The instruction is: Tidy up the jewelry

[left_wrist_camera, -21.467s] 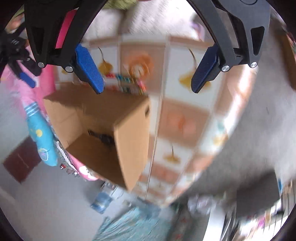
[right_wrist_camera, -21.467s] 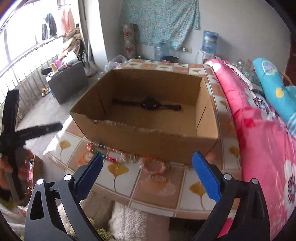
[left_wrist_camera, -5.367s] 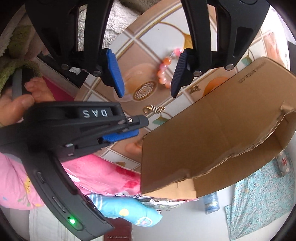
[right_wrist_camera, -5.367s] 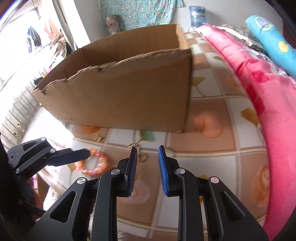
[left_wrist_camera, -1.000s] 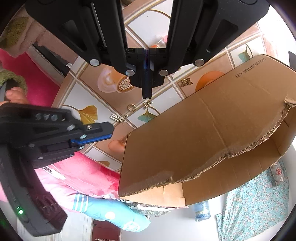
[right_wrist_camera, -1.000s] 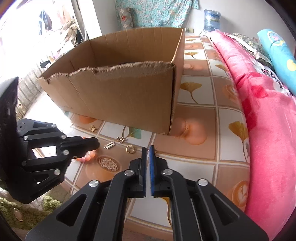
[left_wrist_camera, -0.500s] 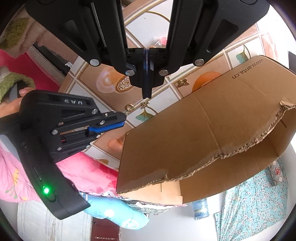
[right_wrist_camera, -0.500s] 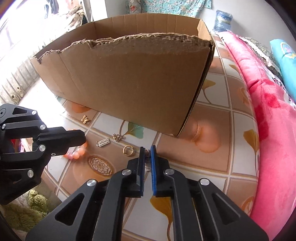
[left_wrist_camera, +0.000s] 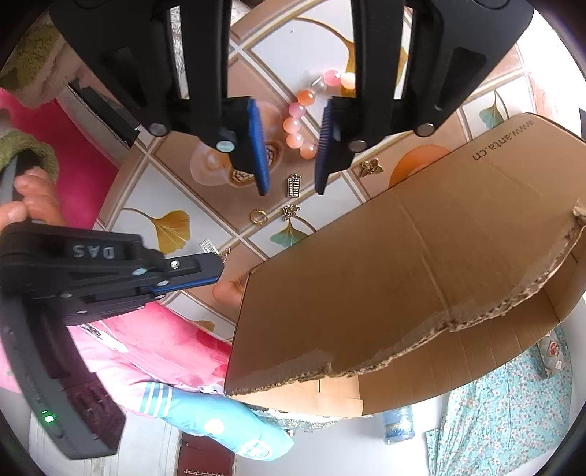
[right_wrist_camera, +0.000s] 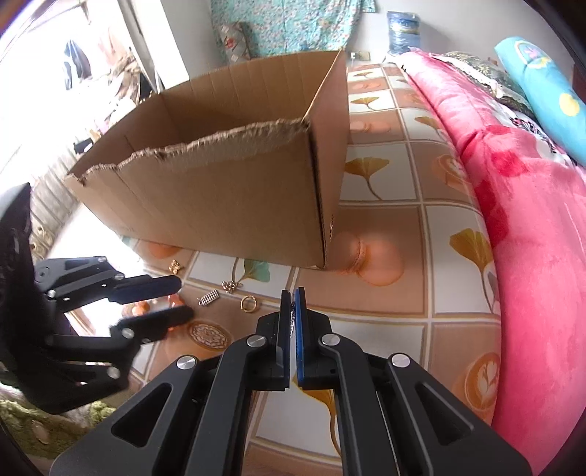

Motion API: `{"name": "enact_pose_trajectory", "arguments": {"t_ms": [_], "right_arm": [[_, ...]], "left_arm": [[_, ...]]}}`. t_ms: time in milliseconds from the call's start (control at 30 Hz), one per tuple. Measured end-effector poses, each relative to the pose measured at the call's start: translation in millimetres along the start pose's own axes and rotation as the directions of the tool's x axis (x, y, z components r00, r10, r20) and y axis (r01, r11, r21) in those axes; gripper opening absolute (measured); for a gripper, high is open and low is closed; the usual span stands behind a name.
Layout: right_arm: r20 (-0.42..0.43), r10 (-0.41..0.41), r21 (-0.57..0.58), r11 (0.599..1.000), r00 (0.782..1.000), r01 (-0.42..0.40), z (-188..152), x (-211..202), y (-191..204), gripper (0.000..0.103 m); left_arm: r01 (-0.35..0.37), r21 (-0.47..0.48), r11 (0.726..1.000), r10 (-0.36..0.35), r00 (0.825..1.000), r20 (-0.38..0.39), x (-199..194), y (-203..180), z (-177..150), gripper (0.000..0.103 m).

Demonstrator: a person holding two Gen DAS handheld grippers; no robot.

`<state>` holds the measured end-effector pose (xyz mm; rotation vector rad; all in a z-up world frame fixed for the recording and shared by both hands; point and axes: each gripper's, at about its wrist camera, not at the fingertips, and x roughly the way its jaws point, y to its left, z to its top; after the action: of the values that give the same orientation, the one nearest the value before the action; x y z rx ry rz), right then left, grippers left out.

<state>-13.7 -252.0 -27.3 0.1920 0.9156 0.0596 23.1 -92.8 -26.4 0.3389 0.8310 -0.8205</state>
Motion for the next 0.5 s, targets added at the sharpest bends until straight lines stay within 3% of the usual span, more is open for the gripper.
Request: {"name": "enact_pose_trajectory", "arguments": {"t_ms": [267, 400, 500], "right_arm": [[0.03, 0.029, 0.025, 0.999, 0.999, -0.03, -0.2, -2.3, -1.8, 0.002], [0.044, 0.046, 0.039, 0.998, 0.998, -0.048, -1.0, -3.0, -4.1, 0.002], [0.053, 0.058, 0.044, 0.997, 0.997, -0.06, -0.8, -2.7, -6.6, 0.002]], "left_arm": [[-0.026, 0.025, 0.999, 0.028, 0.998, -0.061, 18.6, -2.6, 5.6, 0.024], [-0.052, 0.064, 0.997, 0.058, 0.994, -0.092, 22.2, -6.1, 11.5, 0.005], [-0.064, 0.087, 0.994, 0.074, 0.991, -0.111, 24.9, -8.1, 15.8, 0.005]]}}
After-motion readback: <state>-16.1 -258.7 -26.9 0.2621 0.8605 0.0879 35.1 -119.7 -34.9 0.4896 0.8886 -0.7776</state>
